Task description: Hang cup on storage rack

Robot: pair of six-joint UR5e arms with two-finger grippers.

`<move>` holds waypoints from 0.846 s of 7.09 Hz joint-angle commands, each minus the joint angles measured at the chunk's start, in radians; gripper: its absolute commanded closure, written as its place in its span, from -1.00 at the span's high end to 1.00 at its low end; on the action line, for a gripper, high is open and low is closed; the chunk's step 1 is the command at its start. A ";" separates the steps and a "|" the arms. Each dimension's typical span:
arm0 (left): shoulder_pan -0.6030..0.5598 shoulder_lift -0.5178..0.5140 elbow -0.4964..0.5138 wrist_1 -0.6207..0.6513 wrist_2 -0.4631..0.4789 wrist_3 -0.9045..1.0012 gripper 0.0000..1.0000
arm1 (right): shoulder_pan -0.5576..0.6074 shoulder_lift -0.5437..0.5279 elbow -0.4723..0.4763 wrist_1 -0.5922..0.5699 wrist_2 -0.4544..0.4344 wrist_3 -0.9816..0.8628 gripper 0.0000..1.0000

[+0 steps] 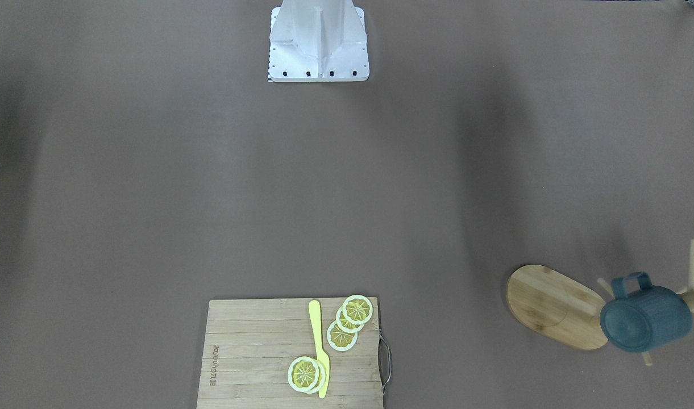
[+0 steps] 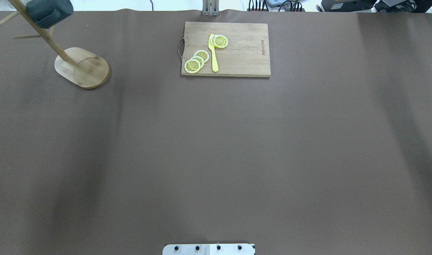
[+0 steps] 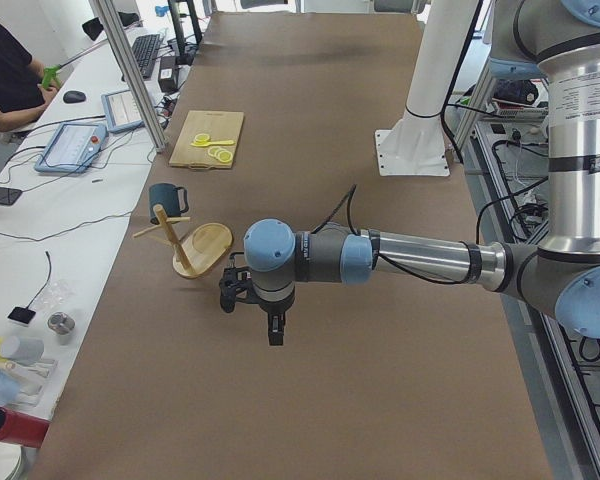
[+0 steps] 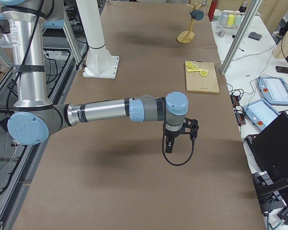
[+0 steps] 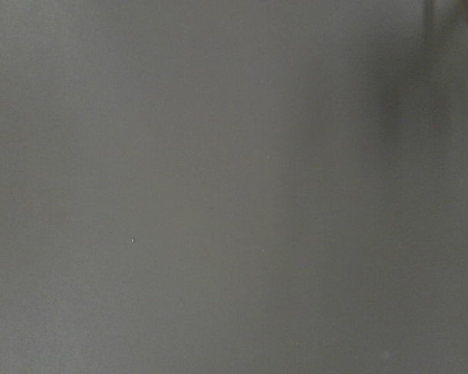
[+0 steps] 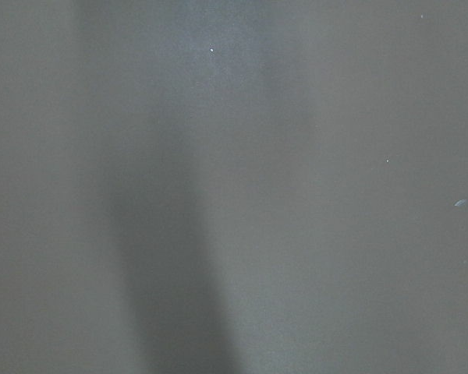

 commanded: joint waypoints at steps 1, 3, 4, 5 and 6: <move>0.000 -0.004 0.001 0.000 -0.001 0.000 0.97 | 0.000 -0.009 -0.009 0.000 0.001 0.000 1.00; 0.000 -0.003 -0.005 0.000 -0.001 0.000 0.97 | 0.000 -0.016 -0.038 0.004 0.007 -0.002 1.00; 0.000 -0.004 -0.009 0.000 -0.001 0.000 0.97 | 0.000 -0.024 -0.029 0.008 0.018 0.002 1.00; 0.000 -0.003 -0.010 0.000 -0.001 0.000 0.97 | 0.000 -0.024 -0.029 0.011 0.017 0.000 1.00; -0.002 -0.003 -0.012 0.000 -0.001 0.000 0.97 | 0.000 -0.021 -0.026 0.011 0.017 0.000 1.00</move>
